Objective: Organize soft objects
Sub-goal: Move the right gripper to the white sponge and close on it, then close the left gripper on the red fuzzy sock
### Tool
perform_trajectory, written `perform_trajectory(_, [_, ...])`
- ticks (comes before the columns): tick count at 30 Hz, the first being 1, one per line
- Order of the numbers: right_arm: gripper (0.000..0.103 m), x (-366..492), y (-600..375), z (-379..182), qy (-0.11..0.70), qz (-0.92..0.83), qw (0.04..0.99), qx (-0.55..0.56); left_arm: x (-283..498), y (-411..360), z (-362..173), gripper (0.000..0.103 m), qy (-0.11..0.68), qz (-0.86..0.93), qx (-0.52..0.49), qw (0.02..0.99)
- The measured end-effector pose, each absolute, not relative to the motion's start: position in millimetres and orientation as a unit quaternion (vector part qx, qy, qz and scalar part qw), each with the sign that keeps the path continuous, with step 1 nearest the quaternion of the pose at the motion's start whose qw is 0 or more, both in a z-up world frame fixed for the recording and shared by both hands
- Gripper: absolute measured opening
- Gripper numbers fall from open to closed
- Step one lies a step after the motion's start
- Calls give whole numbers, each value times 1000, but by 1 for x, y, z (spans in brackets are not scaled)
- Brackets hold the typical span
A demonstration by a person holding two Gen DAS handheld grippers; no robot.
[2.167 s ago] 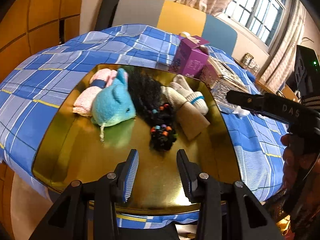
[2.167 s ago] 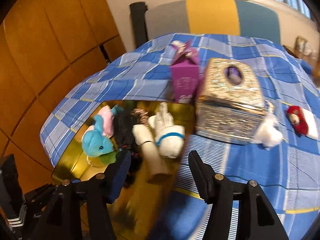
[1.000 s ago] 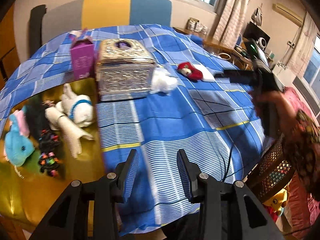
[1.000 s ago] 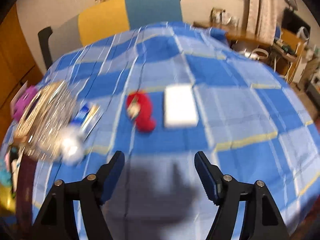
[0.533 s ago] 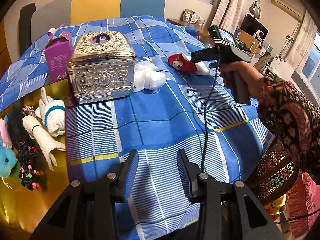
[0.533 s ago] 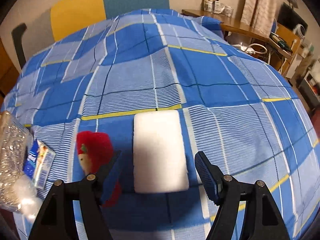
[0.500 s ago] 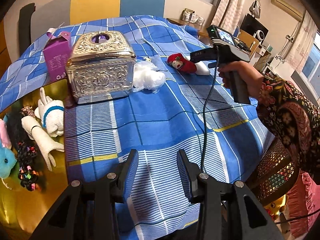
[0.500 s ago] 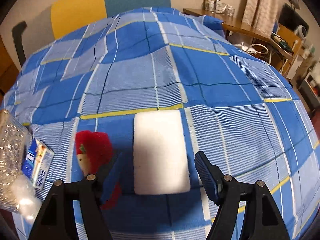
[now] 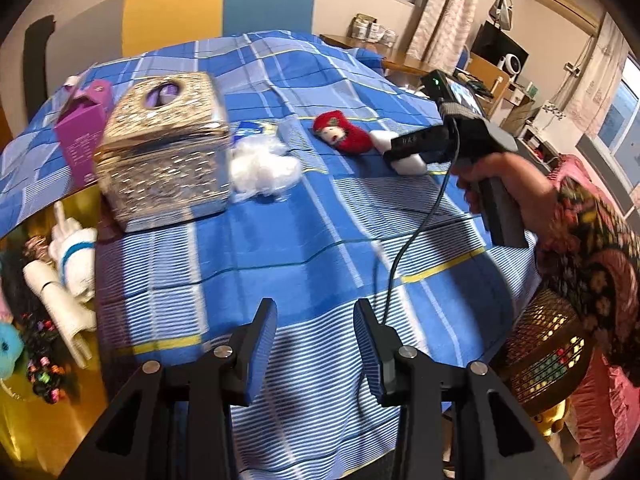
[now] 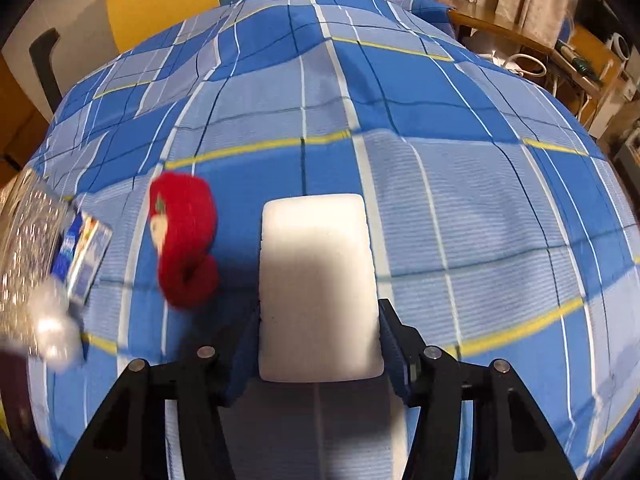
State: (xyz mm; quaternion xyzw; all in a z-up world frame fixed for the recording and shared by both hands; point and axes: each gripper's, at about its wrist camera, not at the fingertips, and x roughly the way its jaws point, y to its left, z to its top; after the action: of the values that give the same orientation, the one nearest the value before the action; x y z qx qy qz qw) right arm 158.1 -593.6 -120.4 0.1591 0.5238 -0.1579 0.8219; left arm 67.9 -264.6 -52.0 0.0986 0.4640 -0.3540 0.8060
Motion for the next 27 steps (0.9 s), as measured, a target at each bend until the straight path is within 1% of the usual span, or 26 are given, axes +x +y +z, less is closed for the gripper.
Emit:
perform_trajectory(5, [57, 143, -592, -120, 518, -161, 828, 145, 84, -301, -44, 40, 472, -355, 99, 801])
perform_trajectory(6, [56, 143, -592, -119, 519, -162, 826, 147, 89, -309, -42, 41, 475, -353, 99, 800])
perform_trajectory(7, [56, 142, -593, -118, 518, -162, 826, 151, 95, -318, -41, 44, 479, -351, 99, 798])
perform_trajectory(11, [56, 140, -601, -116, 516, -170, 823, 166, 127, -357, -40, 47, 495, -346, 81, 793])
perform_trajectory(12, [56, 139, -602, -116, 518, -169, 821, 172, 135, -367, -41, 49, 496, -345, 77, 793])
perform_trajectory(13, [56, 139, -605, -117, 520, -169, 818, 179, 143, -377, -43, 54, 499, -344, 73, 792])
perform_trajectory(15, [57, 140, -607, -118, 522, -171, 816, 180, 161, -400, -45, 61, 492, -338, 73, 799])
perform_trajectory(19, [57, 142, -604, -118, 526, -177, 815, 166, 187, -437, -54, 61, 473, -337, 90, 809])
perform_trajectory(24, [57, 143, -601, -118, 529, -177, 814, 160, 220, -473, -74, 61, 479, -327, 104, 808])
perform_trajectory(27, [57, 145, -601, -119, 531, -177, 813, 160, 238, -482, -86, 61, 491, -316, 94, 806])
